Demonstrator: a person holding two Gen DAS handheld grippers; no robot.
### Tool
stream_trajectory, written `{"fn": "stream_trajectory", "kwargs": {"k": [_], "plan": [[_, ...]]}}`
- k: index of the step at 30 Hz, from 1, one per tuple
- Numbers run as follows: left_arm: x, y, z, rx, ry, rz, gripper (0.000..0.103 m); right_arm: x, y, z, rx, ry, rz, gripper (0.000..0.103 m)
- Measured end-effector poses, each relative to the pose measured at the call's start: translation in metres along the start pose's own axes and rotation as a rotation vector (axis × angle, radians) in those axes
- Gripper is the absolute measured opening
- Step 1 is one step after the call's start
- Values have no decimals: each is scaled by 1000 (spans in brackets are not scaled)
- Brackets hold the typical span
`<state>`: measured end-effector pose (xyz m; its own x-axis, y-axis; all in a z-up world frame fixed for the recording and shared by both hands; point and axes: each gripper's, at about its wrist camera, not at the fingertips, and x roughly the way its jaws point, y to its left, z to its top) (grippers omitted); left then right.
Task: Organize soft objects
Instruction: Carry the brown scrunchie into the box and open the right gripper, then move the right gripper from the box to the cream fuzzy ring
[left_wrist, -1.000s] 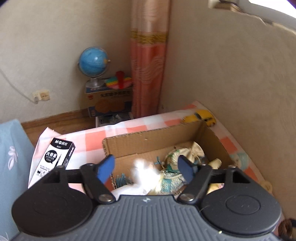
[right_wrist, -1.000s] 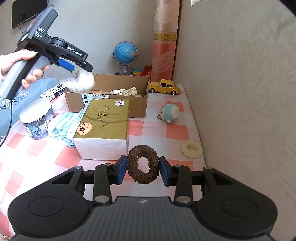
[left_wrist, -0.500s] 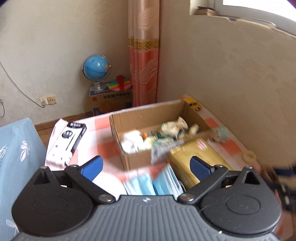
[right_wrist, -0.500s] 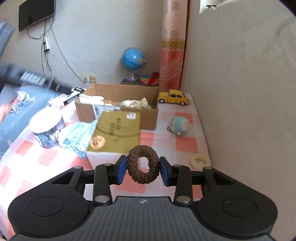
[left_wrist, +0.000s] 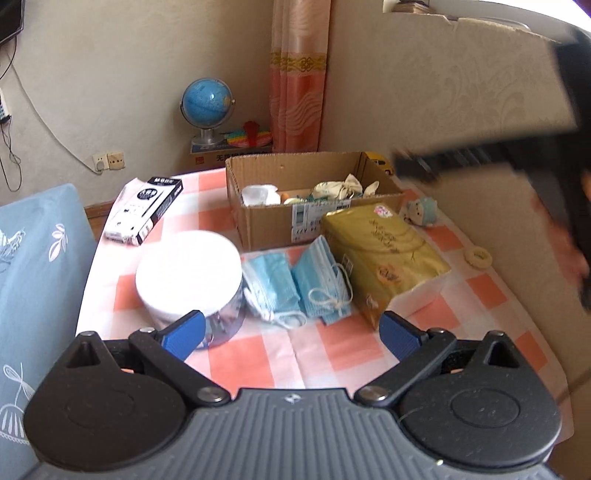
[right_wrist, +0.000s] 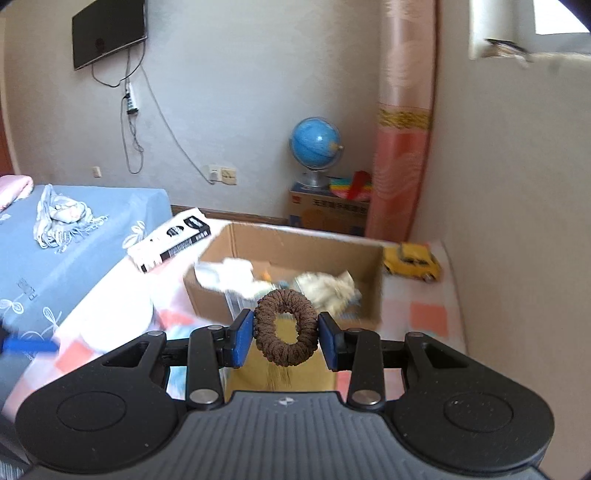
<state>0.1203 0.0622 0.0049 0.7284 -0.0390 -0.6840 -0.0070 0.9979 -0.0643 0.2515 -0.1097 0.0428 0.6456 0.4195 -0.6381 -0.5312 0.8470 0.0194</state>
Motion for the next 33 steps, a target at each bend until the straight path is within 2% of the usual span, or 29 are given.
{"fn": "stream_trajectory", "kwargs": {"k": [6, 14, 15, 17, 18, 19, 21, 28, 33], "plan": [[9, 12, -9, -38, 40, 11, 100, 53, -1, 46, -12, 26, 47, 43], [23, 30, -13, -96, 69, 43, 100, 124, 2, 79, -32, 109, 55, 43], [24, 31, -13, -97, 70, 43, 100, 130, 2, 80, -35, 117, 56, 45], [26, 32, -13, -96, 75, 43, 100, 139, 1, 82, -41, 114, 37, 64], [27, 32, -13, -95, 76, 42, 100, 142, 1, 83, -44, 110, 31, 82], [27, 33, -14, -95, 76, 40, 100, 141, 0, 82, -46, 99, 29, 93], [28, 33, -14, -98, 79, 37, 100, 137, -1, 81, -41, 70, 32, 100], [22, 29, -15, -95, 69, 23, 100, 107, -8, 77, -16, 23, 33, 103], [13, 24, -16, -89, 54, 18, 100, 79, -4, 67, -61, 13, -17, 103]]}}
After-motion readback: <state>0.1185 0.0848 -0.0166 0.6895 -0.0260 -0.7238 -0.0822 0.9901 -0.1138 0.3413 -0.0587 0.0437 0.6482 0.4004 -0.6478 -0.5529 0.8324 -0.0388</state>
